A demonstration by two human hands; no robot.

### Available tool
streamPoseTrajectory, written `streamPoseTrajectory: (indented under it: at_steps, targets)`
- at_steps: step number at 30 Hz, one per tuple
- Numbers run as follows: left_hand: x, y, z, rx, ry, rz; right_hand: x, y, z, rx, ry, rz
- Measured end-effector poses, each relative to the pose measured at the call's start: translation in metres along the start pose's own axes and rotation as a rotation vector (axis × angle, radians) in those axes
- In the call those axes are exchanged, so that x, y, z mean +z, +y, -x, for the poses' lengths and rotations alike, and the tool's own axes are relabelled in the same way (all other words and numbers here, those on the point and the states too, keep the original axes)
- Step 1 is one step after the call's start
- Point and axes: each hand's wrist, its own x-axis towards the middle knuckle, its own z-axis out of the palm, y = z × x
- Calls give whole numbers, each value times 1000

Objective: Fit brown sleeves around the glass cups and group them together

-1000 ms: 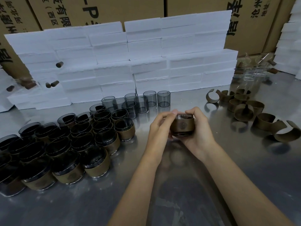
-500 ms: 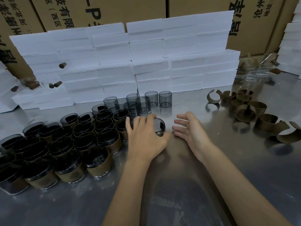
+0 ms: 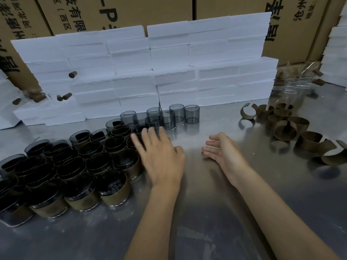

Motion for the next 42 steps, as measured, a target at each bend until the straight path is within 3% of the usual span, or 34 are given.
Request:
streamPoseTrajectory:
  at_steps: [3, 5, 9, 14, 19, 22, 30, 39, 42]
  targets:
    - [9, 16, 5, 236, 25, 307, 3, 2, -3, -89, 59, 18]
    - [15, 23, 10, 293, -91, 455, 8, 3, -13, -139, 101, 109]
    - [35, 20, 8, 195, -332, 571, 19, -1, -46, -167, 98, 444]
    - [39, 16, -2, -35, -300, 782, 42, -10, -95, -113, 45, 523]
    - [38, 17, -4, -57, -312, 814, 61, -14, -135, 5, 40, 595]
    - [37, 17, -5, -88, -316, 859, 66, -11, -150, -14, 79, 695]
    - [41, 16, -7, -106, -303, 893, 60, -9, -143, -73, 45, 502]
    - [33, 20, -8, -219, -308, 1023, 19, -21, -23, -52, -199, 295]
    - [26, 20, -6, -231, -352, 1109, 16, -12, 3, -60, -179, 387]
